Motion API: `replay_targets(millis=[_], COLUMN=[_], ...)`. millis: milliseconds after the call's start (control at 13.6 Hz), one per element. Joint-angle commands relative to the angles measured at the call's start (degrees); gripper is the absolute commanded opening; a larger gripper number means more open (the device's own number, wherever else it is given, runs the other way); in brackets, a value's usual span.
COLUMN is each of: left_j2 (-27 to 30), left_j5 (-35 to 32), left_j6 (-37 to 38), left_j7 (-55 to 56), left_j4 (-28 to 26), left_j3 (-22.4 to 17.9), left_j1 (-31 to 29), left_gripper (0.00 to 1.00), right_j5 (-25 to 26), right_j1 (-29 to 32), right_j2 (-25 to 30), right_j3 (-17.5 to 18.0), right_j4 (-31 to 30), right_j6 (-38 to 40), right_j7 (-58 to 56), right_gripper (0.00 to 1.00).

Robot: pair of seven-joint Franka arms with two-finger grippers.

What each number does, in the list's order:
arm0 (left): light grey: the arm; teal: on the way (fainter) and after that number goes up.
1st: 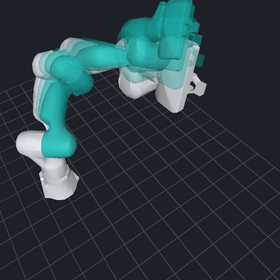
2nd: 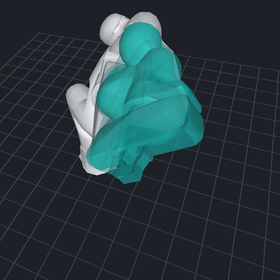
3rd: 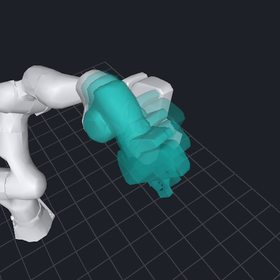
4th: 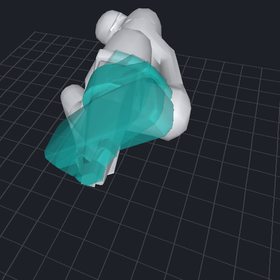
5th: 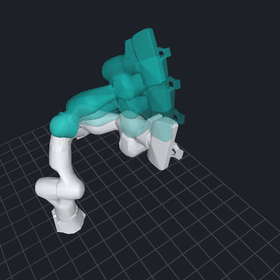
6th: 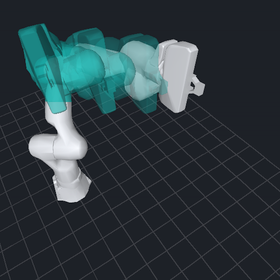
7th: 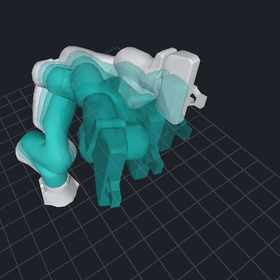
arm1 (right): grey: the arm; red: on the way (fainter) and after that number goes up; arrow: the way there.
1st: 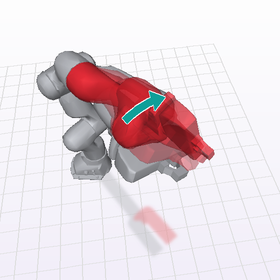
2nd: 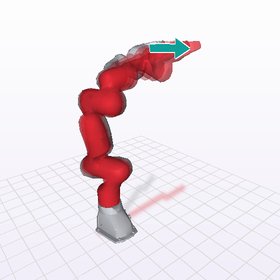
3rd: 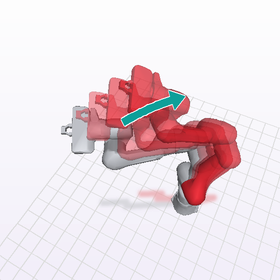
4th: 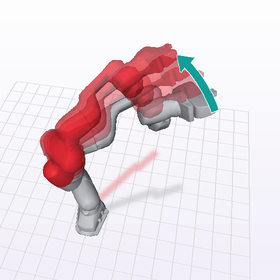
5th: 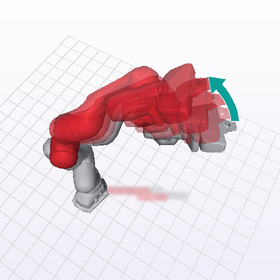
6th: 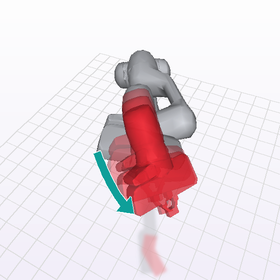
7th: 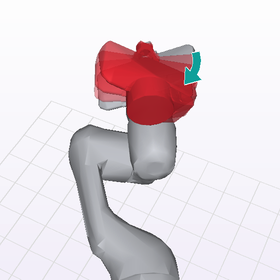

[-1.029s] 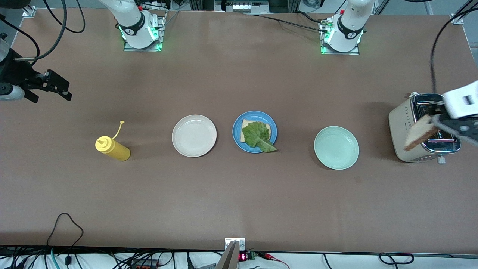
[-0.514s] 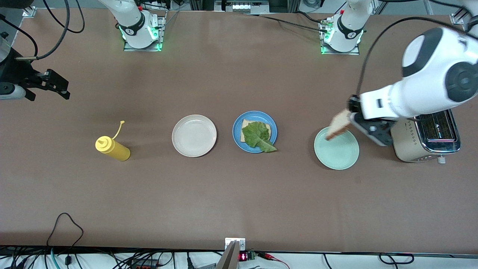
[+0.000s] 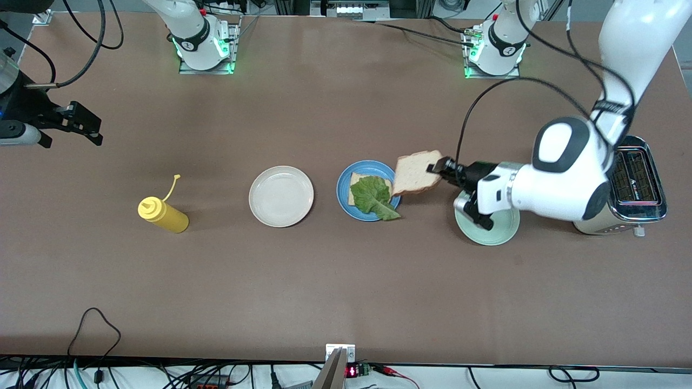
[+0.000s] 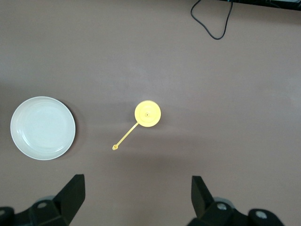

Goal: Make sandwich in blue plate with both arms
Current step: 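Lower the bread onto the lettuce on the blue plate with the left gripper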

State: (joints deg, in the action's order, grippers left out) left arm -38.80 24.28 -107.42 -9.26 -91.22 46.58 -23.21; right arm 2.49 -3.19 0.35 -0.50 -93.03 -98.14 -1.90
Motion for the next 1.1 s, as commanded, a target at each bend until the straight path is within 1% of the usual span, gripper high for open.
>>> replay_targets(millis=[0, 73, 294, 441, 661, 955, 1029], left_j2=[-3.0, -3.8, -6.7, -7.4, -10.7, -13.1, -13.1], left_j5=[4.6, 5.8, 6.0, 6.1, 6.8, 6.8, 6.8], left_j6=[-9.4, -12.5, -18.6, -19.0, -18.7, -19.0, -19.2], left_j7=[-0.4, -0.9, -9.0, -12.0, -15.4, -16.3, -16.9], left_j4=[-1.4, -2.5, -6.0, -7.5, -7.7, -7.9, -7.9], left_j3=[0.3, 0.3, 0.3, 0.2, 0.2, 0.1, -0.4], left_j1=[4.1, 4.9, 5.5, 4.9, 4.2, 4.6, 5.0], left_gripper=[0.0, 0.0, 0.0, 0.0, 0.0, 0.0, 0.03], right_j5=[-0.7, -0.7, -0.6, -0.5, -0.3, -0.2, -0.2], right_j1=[0.6, 0.6, 0.6, 0.6, 0.6, 0.5, 0.5], right_j2=[-1.1, -1.1, -1.1, -1.1, -1.5, -1.5, -1.5], right_j3=[0.0, -0.1, -0.1, -0.1, -0.1, 0.0, 0.0], right_j4=[2.2, 2.2, 2.9, 3.9, 3.9, 3.7, 3.6], right_j6=[1.0, 1.0, 0.8, 1.1, 1.0, 1.1, 1.1], right_j7=[0.9, 0.9, 0.6, 0.8, 0.8, 0.8, 0.8], right_gripper=[1.0, 1.0, 1.0, 1.0, 1.0, 1.0, 1.0])
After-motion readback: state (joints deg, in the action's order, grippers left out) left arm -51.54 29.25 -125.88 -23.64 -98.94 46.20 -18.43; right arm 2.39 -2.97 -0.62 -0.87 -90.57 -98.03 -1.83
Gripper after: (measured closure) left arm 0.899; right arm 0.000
